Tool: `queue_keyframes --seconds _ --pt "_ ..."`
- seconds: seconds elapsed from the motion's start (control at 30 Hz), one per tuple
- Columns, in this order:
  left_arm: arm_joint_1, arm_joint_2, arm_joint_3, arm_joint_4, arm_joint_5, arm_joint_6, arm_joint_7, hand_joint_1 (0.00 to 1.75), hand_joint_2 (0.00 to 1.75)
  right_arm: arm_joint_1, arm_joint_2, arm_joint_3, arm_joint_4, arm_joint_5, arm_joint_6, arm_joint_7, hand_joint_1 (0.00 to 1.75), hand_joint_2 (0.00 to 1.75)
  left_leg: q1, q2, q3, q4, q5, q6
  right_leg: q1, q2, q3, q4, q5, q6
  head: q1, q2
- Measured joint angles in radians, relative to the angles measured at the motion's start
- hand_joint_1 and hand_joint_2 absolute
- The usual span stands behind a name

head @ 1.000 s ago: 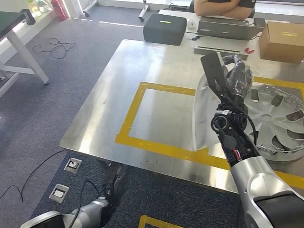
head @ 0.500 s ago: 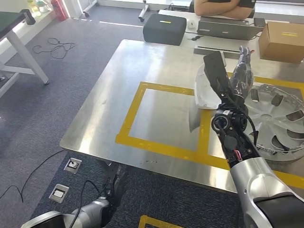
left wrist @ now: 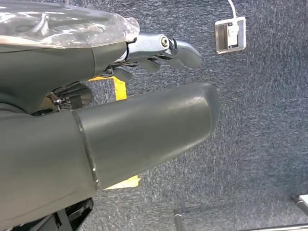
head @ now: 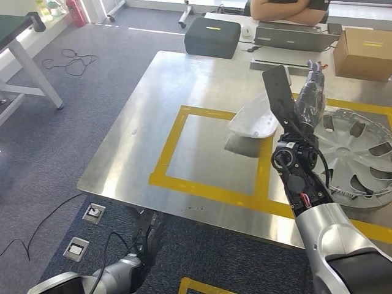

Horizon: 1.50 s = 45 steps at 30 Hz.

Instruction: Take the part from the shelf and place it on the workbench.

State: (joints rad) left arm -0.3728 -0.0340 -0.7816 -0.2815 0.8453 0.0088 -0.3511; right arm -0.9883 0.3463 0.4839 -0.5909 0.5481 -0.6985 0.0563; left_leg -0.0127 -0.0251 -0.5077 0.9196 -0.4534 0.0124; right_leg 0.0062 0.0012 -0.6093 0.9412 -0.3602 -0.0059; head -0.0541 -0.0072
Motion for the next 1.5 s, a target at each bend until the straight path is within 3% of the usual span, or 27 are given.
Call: queue_keyframes --seconds 0.2,0.3,0.37,0.43,0.5,0.57,0.63,0.73,0.93,1.1,1.5 --pt "0.000 0.000 0.000 0.000 0.000 0.000 -0.001 0.00 0.00 0.000 0.000 0.000 0.000 -0.005 0.000 -0.004 0.00 0.00 0.000 0.000 0.000 0.000 0.000 0.000 0.000 0.000 0.000 0.000 0.000 0.000 0.000 0.000" --pt "0.000 0.000 0.000 0.000 0.004 0.000 -0.003 0.00 0.00 -0.001 0.000 0.002 0.000 -0.076 0.000 -0.059 0.00 0.00 0.000 0.000 0.000 0.000 0.000 0.000 0.000 0.000 0.000 0.000 0.000 0.000 0.000 0.000" --pt "0.000 0.001 0.000 0.000 0.011 -0.002 -0.007 0.00 0.00 -0.005 0.002 0.015 0.002 -0.246 0.001 -0.139 0.00 0.00 0.000 0.000 0.000 0.000 0.000 0.000 0.000 0.000 0.000 0.000 0.000 0.000 0.000 0.000" --pt "0.000 0.004 0.000 0.000 0.021 -0.007 -0.014 0.00 0.00 -0.016 0.005 0.044 0.007 -0.504 0.022 -0.238 0.00 0.00 0.000 0.000 -0.001 0.000 0.000 0.000 0.000 0.000 0.000 0.000 0.000 0.000 0.000 0.000" --pt "0.000 0.011 0.000 0.001 0.032 -0.014 -0.022 0.00 0.00 -0.031 0.007 0.081 0.013 -0.723 0.093 -0.334 0.00 0.00 0.000 0.002 0.000 0.000 0.000 0.000 0.000 0.000 0.000 0.000 0.000 0.000 0.000 0.000" --pt "0.000 0.021 0.000 0.001 0.044 -0.020 -0.029 0.00 0.00 -0.038 0.004 0.111 0.012 -0.846 0.206 -0.401 0.00 0.00 0.000 0.002 0.000 0.000 0.000 0.000 0.001 0.002 -0.001 0.000 0.000 -0.001 0.000 0.000" --pt "0.000 0.033 0.000 0.001 0.054 -0.024 -0.036 0.00 0.00 -0.029 -0.017 0.131 -0.016 -0.923 0.327 -0.423 0.00 0.00 0.000 0.002 0.001 0.000 0.000 0.000 0.002 0.003 -0.001 0.000 0.000 -0.001 0.000 0.000" --pt "0.002 0.054 0.000 0.001 0.070 -0.027 -0.041 0.00 0.00 0.026 -0.085 0.152 -0.130 -1.012 0.441 -0.383 0.00 0.00 0.000 0.002 0.001 0.000 0.000 -0.001 0.003 0.003 0.000 0.000 0.000 -0.001 0.000 0.000" --pt "0.029 0.100 0.000 0.001 0.101 -0.026 -0.065 0.00 0.00 0.243 -0.262 0.172 -0.455 -1.075 0.543 -0.328 0.00 0.00 0.002 0.007 0.003 0.000 -0.004 -0.001 0.002 0.008 0.001 -0.001 0.000 -0.001 0.001 0.000" --pt "0.047 0.125 0.000 0.001 0.117 -0.026 -0.084 0.00 0.00 0.412 -0.362 0.179 -0.659 -1.128 0.595 -0.336 0.00 0.00 0.002 0.012 0.004 0.000 -0.007 0.000 0.002 0.013 0.001 -0.001 -0.002 0.000 0.001 0.000" --pt "0.058 0.145 0.003 0.001 0.116 -0.026 -0.087 0.00 0.00 0.580 -0.486 0.186 -0.947 -1.067 0.692 -0.348 0.00 0.00 0.002 0.014 0.004 -0.001 -0.008 0.001 0.002 0.013 0.001 -0.002 -0.002 0.000 0.001 0.000"
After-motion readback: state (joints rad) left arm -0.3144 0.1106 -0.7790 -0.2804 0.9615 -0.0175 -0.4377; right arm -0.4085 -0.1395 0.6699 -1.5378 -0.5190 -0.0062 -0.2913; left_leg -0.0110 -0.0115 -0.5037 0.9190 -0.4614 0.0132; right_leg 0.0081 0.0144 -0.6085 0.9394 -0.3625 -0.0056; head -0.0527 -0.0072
